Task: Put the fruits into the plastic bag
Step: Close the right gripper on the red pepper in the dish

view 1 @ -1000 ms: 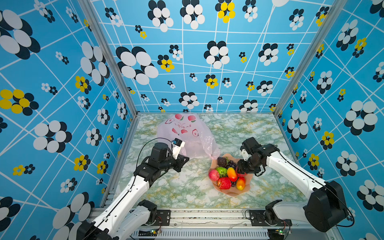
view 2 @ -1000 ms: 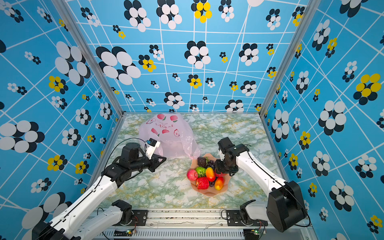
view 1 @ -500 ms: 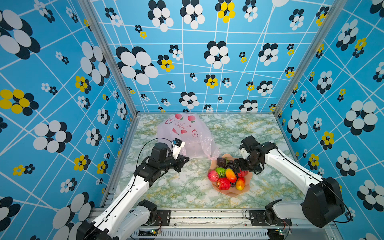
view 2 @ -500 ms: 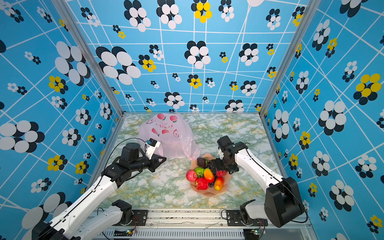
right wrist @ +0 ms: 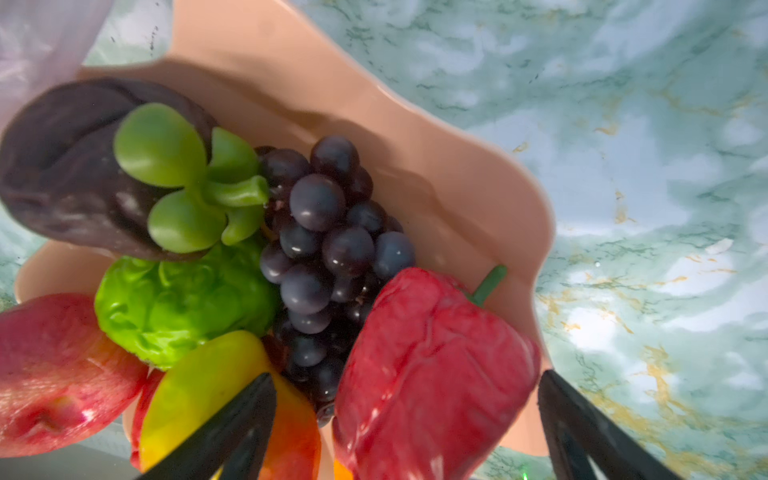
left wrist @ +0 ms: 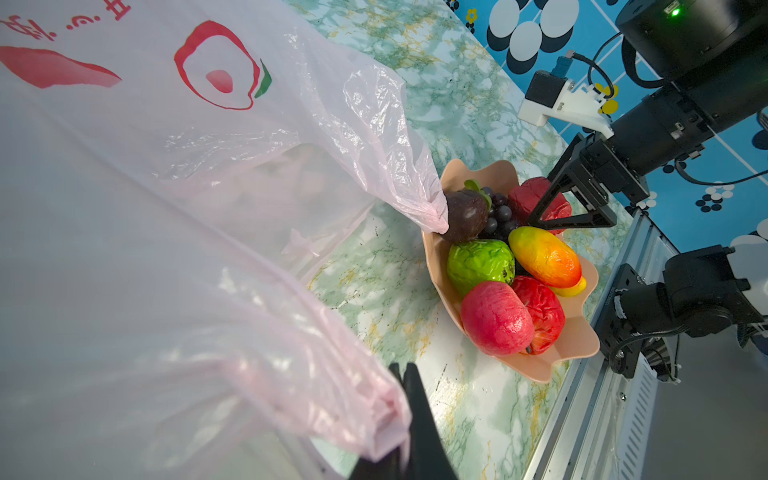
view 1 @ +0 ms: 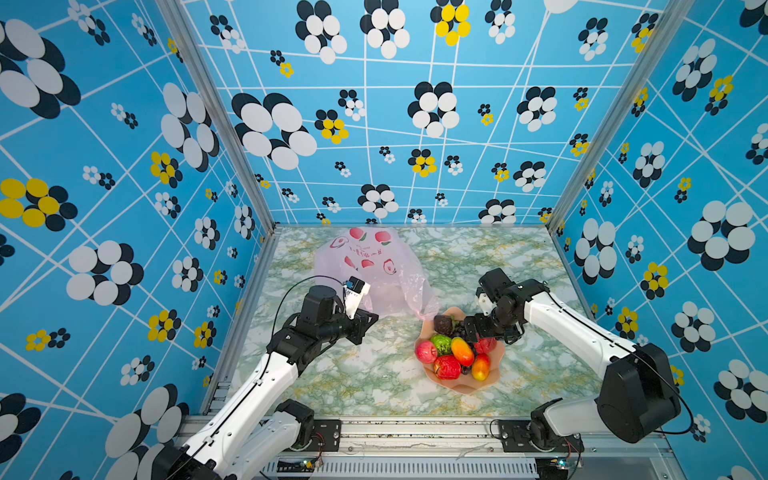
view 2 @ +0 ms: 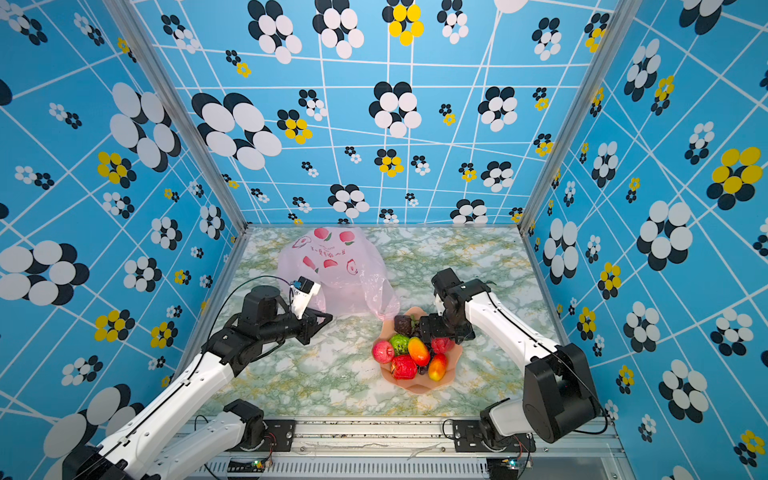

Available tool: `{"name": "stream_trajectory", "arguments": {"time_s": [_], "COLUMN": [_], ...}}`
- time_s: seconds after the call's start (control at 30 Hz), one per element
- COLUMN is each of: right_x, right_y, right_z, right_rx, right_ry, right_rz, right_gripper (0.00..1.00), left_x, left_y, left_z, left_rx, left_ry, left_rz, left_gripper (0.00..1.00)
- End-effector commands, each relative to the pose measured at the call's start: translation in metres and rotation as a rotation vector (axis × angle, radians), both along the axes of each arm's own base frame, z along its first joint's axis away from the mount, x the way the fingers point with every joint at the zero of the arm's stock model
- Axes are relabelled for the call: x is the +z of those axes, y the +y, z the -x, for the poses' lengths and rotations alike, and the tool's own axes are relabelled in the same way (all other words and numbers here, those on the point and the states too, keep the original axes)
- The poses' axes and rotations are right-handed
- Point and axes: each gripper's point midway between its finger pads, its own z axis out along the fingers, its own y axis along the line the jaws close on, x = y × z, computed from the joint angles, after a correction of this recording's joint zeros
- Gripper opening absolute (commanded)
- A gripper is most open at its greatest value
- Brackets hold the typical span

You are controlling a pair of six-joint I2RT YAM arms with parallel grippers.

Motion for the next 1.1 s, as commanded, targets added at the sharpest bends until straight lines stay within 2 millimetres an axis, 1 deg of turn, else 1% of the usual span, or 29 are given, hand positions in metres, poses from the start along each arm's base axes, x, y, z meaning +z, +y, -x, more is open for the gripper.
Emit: {"name": "stream_trajectory", "arguments": {"time_s": [0.0, 0.33, 0.47, 0.53, 0.67, 0.93, 1.07], "right_x": [0.002, -0.004, -0.008, -0.010, -0.012, -0.010, -0.008], "right_y": [0.001, 0.000, 0.001, -0.003, -0.011, -0.011, -0.011], "right_z": [-0.004, -0.001, 0.001, 0.002, 0.002, 0.004, 0.006], "right_rx": [-0.003, -0.010, -0.015, -0.022, -0.036, -0.048, -0.051], "right_ry": [-0.002, 0.015, 0.028, 0.029, 0.036, 0.052, 0.052], "right_rz": [-0.006, -0.002, -0.005, 0.013, 0.061, 0.065, 0.061], "right_gripper": [0.99, 0.99, 0.98, 0.97, 0.93, 0.84, 0.76], "left_x": [0.000, 0.000, 0.000, 0.000, 0.000, 0.002, 0.002], "left_y": [0.000, 0.000, 0.000, 0.000, 0.000, 0.000, 0.000], "left_z": [0.002, 0.002, 0.003, 0.003, 0.004, 0.005, 0.005], "left_rx": [-0.013, -0.012, -0.012, -0.011, -0.013, -0.015, -0.014], "left_ry": [-0.014, -0.013, -0.015, -0.017, -0.020, -0.026, -0.029], "left_rz": [-0.013, -0.015, -0.016, -0.017, -0.018, -0.018, -0.019], "left_gripper": [0.00, 0.00, 0.00, 0.00, 0.00, 0.00, 0.00]}}
